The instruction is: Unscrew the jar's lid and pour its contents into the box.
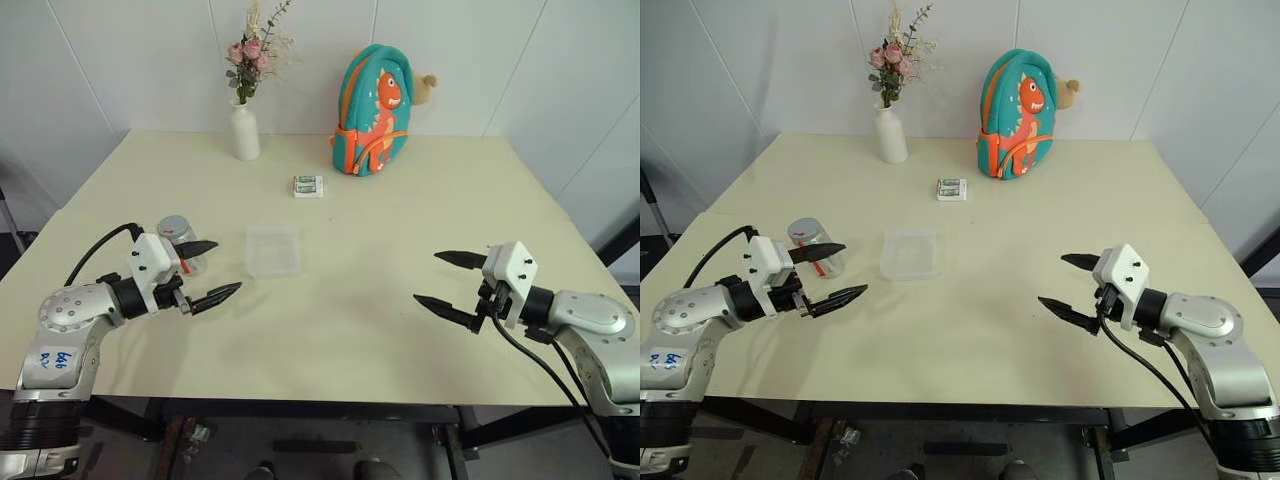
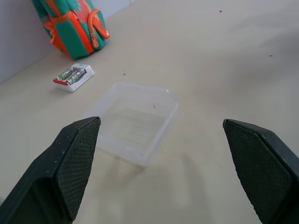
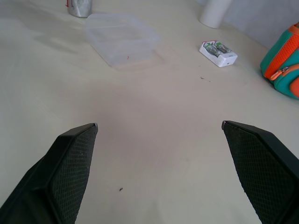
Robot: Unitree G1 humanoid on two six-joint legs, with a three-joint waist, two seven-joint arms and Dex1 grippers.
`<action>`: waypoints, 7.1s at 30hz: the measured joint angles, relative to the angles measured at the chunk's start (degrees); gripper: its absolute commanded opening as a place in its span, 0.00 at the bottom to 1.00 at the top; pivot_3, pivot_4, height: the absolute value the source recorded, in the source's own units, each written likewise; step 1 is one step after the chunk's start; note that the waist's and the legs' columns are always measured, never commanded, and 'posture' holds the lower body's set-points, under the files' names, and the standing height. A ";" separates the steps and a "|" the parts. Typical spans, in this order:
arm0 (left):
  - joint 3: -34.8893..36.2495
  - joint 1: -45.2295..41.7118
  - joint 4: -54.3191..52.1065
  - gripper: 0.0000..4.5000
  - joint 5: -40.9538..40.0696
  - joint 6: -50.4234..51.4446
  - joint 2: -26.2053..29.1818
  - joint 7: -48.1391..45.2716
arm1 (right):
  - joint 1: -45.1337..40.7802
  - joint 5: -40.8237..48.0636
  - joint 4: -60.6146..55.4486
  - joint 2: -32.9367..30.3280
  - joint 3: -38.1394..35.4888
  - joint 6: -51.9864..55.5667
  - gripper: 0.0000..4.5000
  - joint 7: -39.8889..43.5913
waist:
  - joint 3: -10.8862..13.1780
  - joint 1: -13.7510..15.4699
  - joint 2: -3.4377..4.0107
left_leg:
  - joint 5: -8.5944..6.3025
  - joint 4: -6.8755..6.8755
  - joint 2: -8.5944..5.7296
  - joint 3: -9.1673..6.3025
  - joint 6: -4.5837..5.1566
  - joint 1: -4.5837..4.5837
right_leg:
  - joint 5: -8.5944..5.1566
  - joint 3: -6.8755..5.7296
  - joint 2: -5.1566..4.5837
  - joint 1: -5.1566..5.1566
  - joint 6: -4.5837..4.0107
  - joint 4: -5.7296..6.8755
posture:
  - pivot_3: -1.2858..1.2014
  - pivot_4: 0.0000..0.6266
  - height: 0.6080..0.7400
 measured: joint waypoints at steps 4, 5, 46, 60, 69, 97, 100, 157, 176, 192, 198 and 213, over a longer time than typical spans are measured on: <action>0.91 1.07 -0.50 1.00 0.55 -0.05 0.06 1.61 | -2.03 0.01 1.72 0.00 0.41 -0.01 1.00 0.74 | 0.00 -0.28 0.00 | 0.00 0.02 0.00 0.14 0.01 0.05 | 0.00 0.14 0.00 0.00 -0.01 -0.02 | 0.52 0.24 1.00; 1.33 2.05 -1.17 1.00 0.77 -0.08 0.05 2.38 | -3.14 0.00 2.82 0.01 0.57 -0.17 1.00 1.01 | 0.00 -0.35 0.00 | -0.01 0.02 0.00 0.17 0.01 0.06 | 0.00 0.18 0.00 0.00 -0.01 -0.01 | 0.52 0.24 1.00; 4.16 -16.96 33.54 1.00 13.85 -8.37 -15.49 37.29 | -17.37 5.48 -2.72 15.15 11.19 9.17 1.00 -3.20 | -0.07 1.29 -0.12 | -0.14 0.07 0.01 0.15 0.05 0.01 | 0.29 0.15 0.07 -0.04 0.32 -0.04 | 0.52 0.24 1.00; 1.60 -18.82 39.16 0.44 14.60 -12.58 -15.56 34.26 | -16.97 6.28 -5.04 15.15 11.04 10.36 1.00 -5.80 | -0.07 1.12 -0.12 | -0.14 0.05 0.02 0.15 0.05 0.00 | 0.29 0.15 0.08 -0.06 0.34 -0.03 | 0.52 0.24 1.00; 0.07 -10.55 2.89 0.44 2.07 5.32 -10.09 20.68 | -21.22 8.90 -5.89 17.72 11.48 16.80 1.00 -10.03 | -0.06 0.73 -0.12 | -0.14 0.03 0.07 0.14 0.04 -0.03 | 0.27 0.17 0.11 -0.12 0.30 0.03 | 0.52 0.24 1.00; -13.49 -16.34 -9.95 0.44 -10.66 31.53 -10.95 7.12 | -32.85 10.44 -0.56 29.34 17.96 29.78 0.96 -18.77 | -0.05 -0.34 -0.11 | -0.22 -0.03 0.16 0.11 0.10 -0.11 | 0.17 0.17 0.24 -0.27 0.19 0.02 | 0.52 0.24 1.00; -13.49 -16.65 -8.73 0.44 -10.11 31.26 -10.95 6.75 | -32.55 10.44 -0.57 29.33 17.90 29.78 0.80 -18.76 | -0.05 -0.35 -0.11 | -0.22 -0.03 0.16 0.12 0.10 -0.11 | 0.17 0.17 0.25 -0.27 0.19 0.02 | 0.52 0.24 1.00; -10.24 -14.96 -7.09 0.44 -10.78 23.73 -5.30 -12.09 | -39.63 9.24 12.00 26.52 19.86 21.19 0.99 8.82 | -0.02 -0.38 -0.07 | -0.35 0.04 0.42 0.12 -0.03 -0.15 | 0.12 0.18 0.56 -0.28 0.14 0.02 | 0.52 0.24 1.00; -11.15 -15.10 -6.77 0.44 -10.59 23.87 -6.20 -10.01 | -41.93 6.41 16.64 27.91 20.52 17.86 0.99 7.25 | -0.02 -0.35 -0.06 | -0.38 0.05 0.52 0.13 -0.08 -0.14 | 0.11 0.18 0.65 -0.30 0.10 0.03 | 0.52 0.24 1.00; -9.59 -13.39 -7.58 0.44 -10.74 23.50 -4.20 -11.55 | -37.81 9.43 15.87 14.70 13.55 22.22 0.99 11.49 | 0.02 -0.76 0.00 | -0.44 0.04 0.67 0.20 -0.09 -0.07 | 0.06 0.19 0.77 -0.30 0.00 0.06 | 0.52 0.24 1.00; -9.65 -13.65 -7.51 0.44 -10.72 23.14 -4.94 -11.48 | -37.82 12.03 10.13 20.60 14.73 25.23 0.99 9.81 | 0.02 -0.57 0.00 | -0.44 0.08 0.69 0.20 -0.11 -0.07 | 0.05 0.19 0.78 -0.30 0.00 0.09 | 0.52 0.24 1.00; -10.54 -15.31 -6.31 0.44 -10.58 22.90 -6.55 -10.82 | -42.97 7.28 14.45 28.91 20.37 21.47 0.99 4.09 | 0.02 -0.39 0.00 | -0.45 0.09 0.69 0.19 -0.12 -0.08 | 0.05 0.18 0.77 -0.31 -0.01 0.12 | 0.52 0.24 1.00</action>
